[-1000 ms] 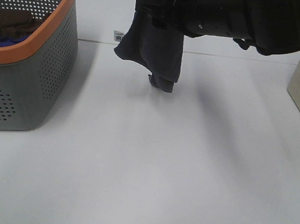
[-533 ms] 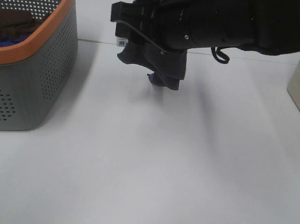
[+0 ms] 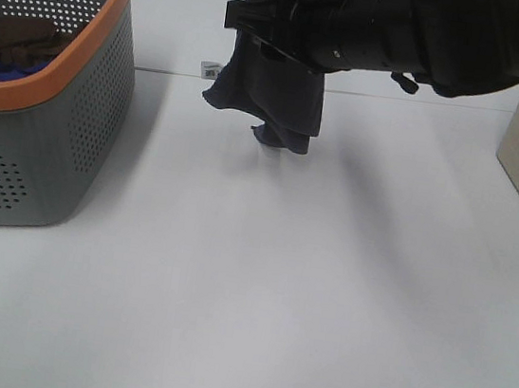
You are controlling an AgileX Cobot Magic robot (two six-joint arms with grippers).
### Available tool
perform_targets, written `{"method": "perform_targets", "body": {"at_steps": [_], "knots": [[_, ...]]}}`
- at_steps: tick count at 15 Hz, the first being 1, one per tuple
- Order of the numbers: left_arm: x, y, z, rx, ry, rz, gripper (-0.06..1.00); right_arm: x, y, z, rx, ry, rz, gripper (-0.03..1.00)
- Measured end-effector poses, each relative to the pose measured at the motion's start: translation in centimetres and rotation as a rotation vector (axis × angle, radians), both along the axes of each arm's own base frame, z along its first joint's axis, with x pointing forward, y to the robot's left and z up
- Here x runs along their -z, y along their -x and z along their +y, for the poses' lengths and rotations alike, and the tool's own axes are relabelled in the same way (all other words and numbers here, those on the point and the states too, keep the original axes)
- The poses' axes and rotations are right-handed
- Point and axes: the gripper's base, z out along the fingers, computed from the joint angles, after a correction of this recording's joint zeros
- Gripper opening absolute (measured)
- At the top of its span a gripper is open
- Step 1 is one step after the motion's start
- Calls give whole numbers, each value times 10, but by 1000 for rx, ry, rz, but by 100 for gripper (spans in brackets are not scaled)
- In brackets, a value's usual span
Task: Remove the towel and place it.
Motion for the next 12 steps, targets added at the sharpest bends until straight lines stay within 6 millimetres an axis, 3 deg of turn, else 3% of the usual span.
{"method": "perform_targets", "body": {"at_steps": [4, 9, 12], "knots": [[0, 0, 0, -7, 12, 6, 0, -18, -17, 16, -13, -72, -35, 45], [0, 0, 0, -8, 14, 8, 0, 0, -32, 24, -1, -24, -34, 43], [0, -3, 4, -16, 17, 10, 0, 1, -29, 27, -152, 156, -129, 41]]}}
